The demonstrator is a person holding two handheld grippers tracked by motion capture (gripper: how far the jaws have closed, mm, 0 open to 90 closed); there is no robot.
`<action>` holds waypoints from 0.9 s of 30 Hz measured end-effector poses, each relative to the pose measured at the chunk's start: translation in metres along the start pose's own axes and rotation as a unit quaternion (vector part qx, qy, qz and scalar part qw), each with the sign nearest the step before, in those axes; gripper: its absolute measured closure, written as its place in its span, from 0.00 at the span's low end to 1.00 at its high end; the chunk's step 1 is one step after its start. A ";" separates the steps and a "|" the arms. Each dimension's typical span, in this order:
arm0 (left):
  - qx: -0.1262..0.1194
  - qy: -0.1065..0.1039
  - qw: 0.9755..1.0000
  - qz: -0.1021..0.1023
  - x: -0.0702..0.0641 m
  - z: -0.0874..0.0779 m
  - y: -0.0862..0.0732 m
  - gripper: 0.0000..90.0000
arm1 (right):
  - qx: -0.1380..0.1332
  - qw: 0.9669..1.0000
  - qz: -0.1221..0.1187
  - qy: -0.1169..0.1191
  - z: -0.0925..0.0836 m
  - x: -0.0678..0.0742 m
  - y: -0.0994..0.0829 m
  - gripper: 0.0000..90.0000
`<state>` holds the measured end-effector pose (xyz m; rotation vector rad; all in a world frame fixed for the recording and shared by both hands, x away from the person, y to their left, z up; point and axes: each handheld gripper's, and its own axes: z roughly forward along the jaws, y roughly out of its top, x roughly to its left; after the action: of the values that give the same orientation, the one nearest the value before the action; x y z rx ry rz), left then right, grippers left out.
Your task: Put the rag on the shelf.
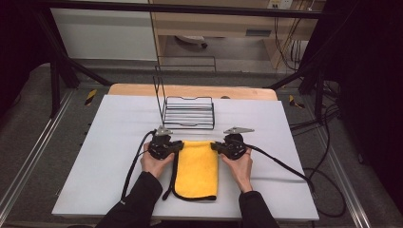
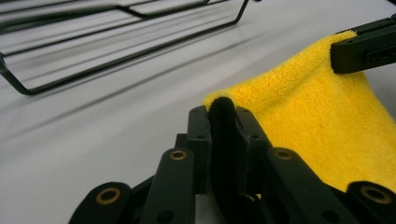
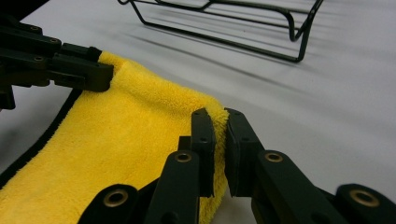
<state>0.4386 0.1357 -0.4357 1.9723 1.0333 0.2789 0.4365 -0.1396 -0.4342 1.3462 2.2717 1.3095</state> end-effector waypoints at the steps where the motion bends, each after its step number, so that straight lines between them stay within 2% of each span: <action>1: -0.003 -0.001 1.000 0.002 -0.001 -0.002 0.001 0.87 | -0.004 1.000 -0.004 0.001 -0.002 0.001 0.001 0.93; 7: -0.025 -0.008 1.000 0.007 -0.005 -0.016 0.003 0.87 | -0.030 0.999 -0.007 0.011 -0.016 0.008 0.004 0.93; 14: -0.041 -0.008 0.999 0.016 -0.012 -0.028 0.005 0.87 | -0.050 0.998 -0.026 0.009 -0.028 0.016 0.005 0.93; 27: -0.085 -0.013 0.996 0.020 -0.023 -0.054 0.010 0.88 | -0.083 0.995 -0.049 0.009 -0.049 0.031 0.014 0.93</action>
<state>0.4008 0.1482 -0.3915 1.8393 0.9243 0.3514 0.4005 -0.1417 -0.3869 1.1564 2.1562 1.4470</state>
